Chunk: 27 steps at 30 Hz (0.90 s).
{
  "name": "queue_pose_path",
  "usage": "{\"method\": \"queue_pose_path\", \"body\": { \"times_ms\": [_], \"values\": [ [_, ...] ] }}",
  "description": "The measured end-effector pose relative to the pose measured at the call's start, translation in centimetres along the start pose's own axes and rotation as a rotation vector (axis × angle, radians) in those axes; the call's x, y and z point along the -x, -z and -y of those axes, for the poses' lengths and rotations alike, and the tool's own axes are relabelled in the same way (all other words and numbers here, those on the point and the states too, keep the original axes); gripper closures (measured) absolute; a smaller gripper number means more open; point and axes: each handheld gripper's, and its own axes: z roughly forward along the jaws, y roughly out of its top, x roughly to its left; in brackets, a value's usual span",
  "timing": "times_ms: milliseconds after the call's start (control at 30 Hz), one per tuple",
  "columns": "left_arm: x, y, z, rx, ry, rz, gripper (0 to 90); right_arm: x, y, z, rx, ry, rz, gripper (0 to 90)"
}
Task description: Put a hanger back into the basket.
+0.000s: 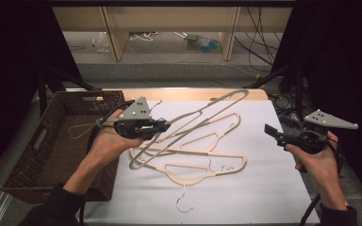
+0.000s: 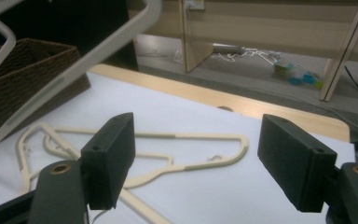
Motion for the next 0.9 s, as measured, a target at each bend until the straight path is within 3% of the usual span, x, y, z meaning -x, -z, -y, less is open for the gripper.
{"method": "queue_pose_path", "body": {
  "times_ms": [300, 500, 633, 667, 700, 733, 833, 867, 900],
  "values": [
    [-1.6, 3.2, 0.1, 0.065, 0.168, -0.016, 85.9, -2.9, -0.6, 1.9, -0.012, 0.041, -0.048, 25.9],
    [-2.7, 5.2, -0.2, 0.112, 0.23, -0.01, 85.9, -4.7, -1.1, 3.6, -0.033, 0.057, -0.109, 25.9],
    [-3.8, 7.0, -0.2, 0.158, 0.283, -0.012, 85.8, -5.9, -1.6, 5.2, -0.067, 0.076, -0.152, 24.7],
    [-4.0, 7.5, -0.2, 0.163, 0.29, -0.021, 85.8, -6.1, -1.5, 5.4, -0.099, 0.078, -0.154, 24.2],
    [-4.3, 7.9, -0.2, 0.173, 0.306, -0.025, 85.9, -6.4, -1.8, 5.9, -0.075, 0.06, -0.176, 24.1],
    [-4.5, 8.4, -0.1, 0.178, 0.313, -0.032, 85.8, -6.3, -1.8, 6.1, -0.078, 0.084, -0.163, 24.0],
    [-5.1, 9.8, 0.0, 0.198, 0.359, -0.035, 85.8, -6.7, -2.0, 6.8, -0.083, 0.056, -0.184, 23.9],
    [-5.3, 10.2, 0.1, 0.2, 0.36, -0.047, 85.8, -6.7, -1.9, 6.8, -0.103, 0.079, -0.172, 23.9],
    [-5.5, 10.7, 0.1, 0.199, 0.369, -0.048, 85.8, -6.9, -2.1, 7.0, -0.088, 0.062, -0.196, 23.9]
  ]
}}
